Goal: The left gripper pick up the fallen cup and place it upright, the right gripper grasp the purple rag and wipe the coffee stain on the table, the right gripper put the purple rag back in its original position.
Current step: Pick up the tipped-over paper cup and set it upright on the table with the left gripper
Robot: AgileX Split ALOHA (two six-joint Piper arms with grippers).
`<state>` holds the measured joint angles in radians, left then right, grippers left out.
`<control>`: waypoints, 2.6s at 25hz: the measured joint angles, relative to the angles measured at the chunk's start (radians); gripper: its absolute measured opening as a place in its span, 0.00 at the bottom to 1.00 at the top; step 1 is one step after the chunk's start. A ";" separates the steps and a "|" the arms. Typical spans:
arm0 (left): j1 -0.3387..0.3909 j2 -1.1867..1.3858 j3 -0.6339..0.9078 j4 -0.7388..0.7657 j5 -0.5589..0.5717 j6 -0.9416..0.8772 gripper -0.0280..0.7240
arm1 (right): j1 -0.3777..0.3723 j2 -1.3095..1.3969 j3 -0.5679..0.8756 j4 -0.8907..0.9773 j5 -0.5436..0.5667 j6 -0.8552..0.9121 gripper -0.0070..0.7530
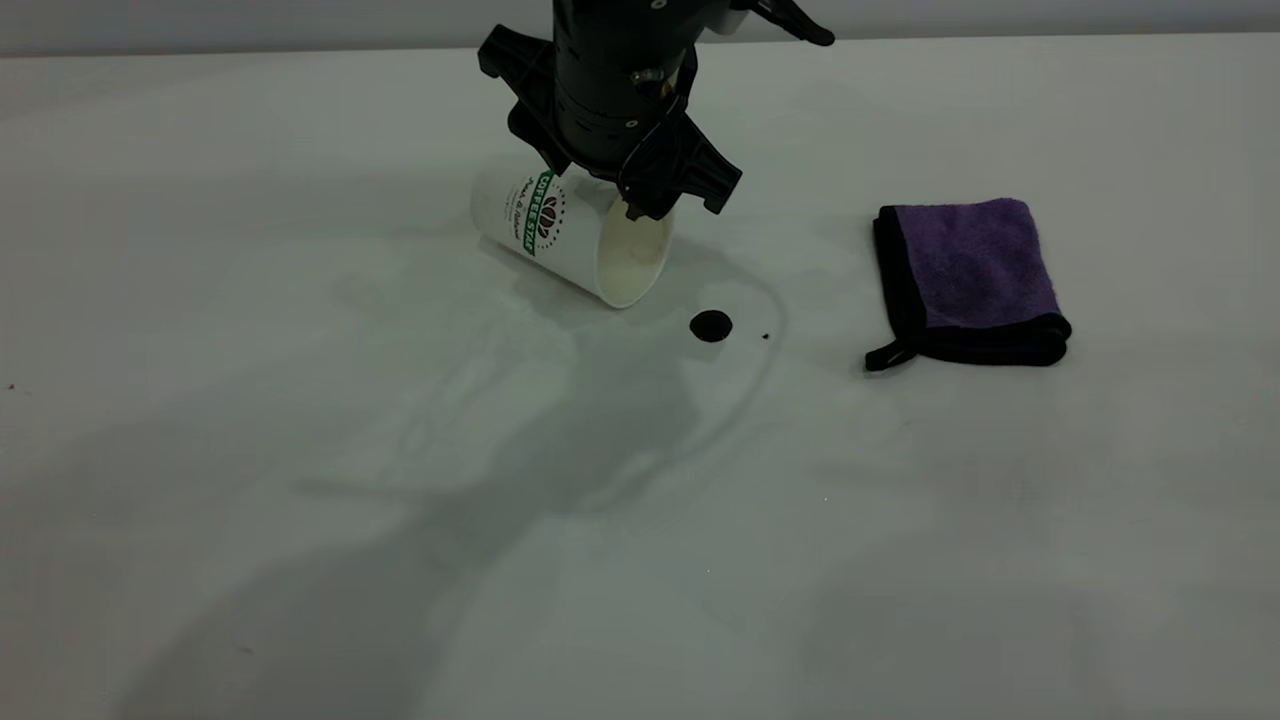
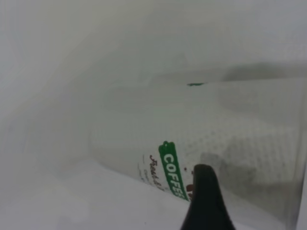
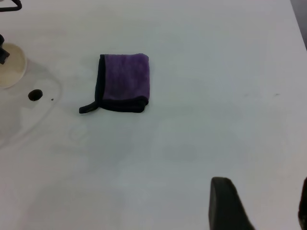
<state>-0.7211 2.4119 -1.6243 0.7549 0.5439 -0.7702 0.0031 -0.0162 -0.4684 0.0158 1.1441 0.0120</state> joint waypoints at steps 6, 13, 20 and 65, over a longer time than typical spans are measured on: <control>0.000 0.008 -0.001 0.008 0.015 0.000 0.82 | 0.000 0.000 0.000 0.000 0.000 0.000 0.54; 0.000 0.049 -0.006 0.096 0.057 -0.042 0.79 | 0.000 0.000 0.000 0.000 0.000 0.000 0.54; -0.001 0.062 -0.008 0.146 0.078 -0.059 0.47 | 0.000 0.000 0.000 0.000 0.000 0.000 0.54; 0.407 0.057 -0.299 -1.019 0.482 0.988 0.11 | 0.000 0.000 0.000 0.000 0.000 0.000 0.54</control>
<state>-0.3140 2.4688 -1.9231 -0.2638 1.0254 0.2177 0.0031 -0.0162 -0.4684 0.0158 1.1441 0.0120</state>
